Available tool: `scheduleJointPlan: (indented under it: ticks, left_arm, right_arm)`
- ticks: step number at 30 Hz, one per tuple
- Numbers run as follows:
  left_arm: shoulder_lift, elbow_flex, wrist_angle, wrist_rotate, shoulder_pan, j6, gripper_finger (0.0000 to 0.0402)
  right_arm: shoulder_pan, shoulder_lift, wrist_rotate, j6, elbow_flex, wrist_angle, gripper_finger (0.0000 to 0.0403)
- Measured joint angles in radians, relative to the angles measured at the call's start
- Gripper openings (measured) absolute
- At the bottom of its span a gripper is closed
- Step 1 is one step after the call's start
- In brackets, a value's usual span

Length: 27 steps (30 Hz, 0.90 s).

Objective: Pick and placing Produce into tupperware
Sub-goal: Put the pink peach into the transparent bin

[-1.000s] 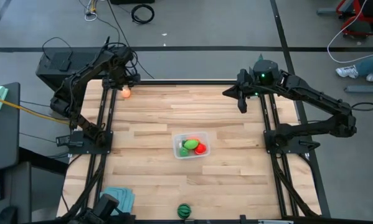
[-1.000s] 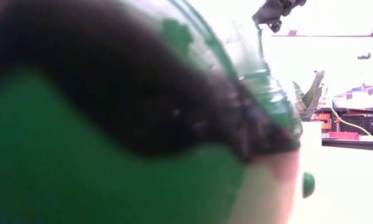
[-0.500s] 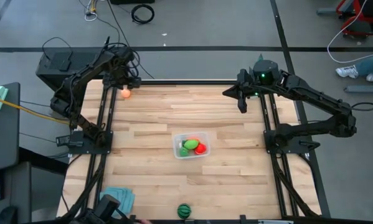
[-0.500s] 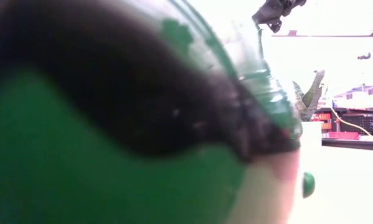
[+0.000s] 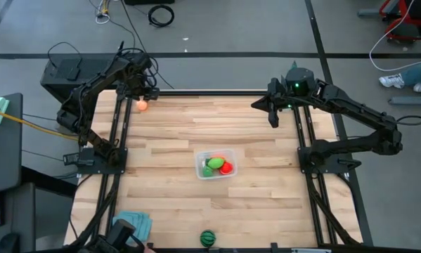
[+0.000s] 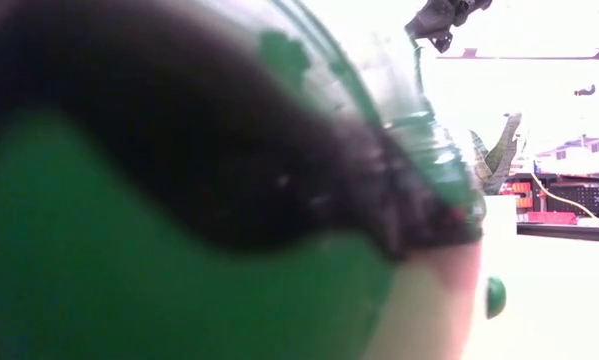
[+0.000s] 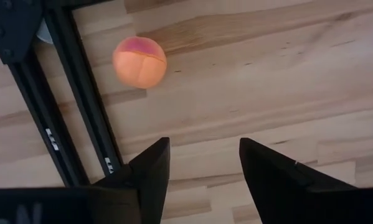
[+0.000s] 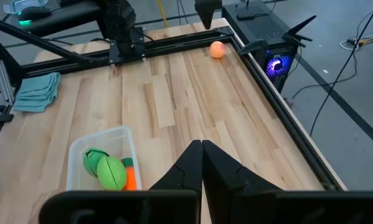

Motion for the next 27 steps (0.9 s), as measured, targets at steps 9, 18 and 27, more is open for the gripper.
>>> scheduleJointPlan:
  ticks: [9, 18, 27]
  left_arm:
    - [0.003, 0.000, 0.066, 0.008, 0.003, -0.015, 0.0326]
    - [0.095, 0.000, 0.141, 0.016, 0.022, -0.035, 0.0386]
    - [0.185, 0.000, 0.146, -0.008, 0.048, -0.035, 0.0382]
  right_arm:
    - [0.000, 0.000, 0.000, 0.000, 0.000, 0.000, 0.0014]
    - [0.000, 0.000, 0.000, 0.000, 0.000, 0.000, 0.0014]
    - [0.000, 0.000, 0.000, 0.000, 0.000, 0.000, 0.0014]
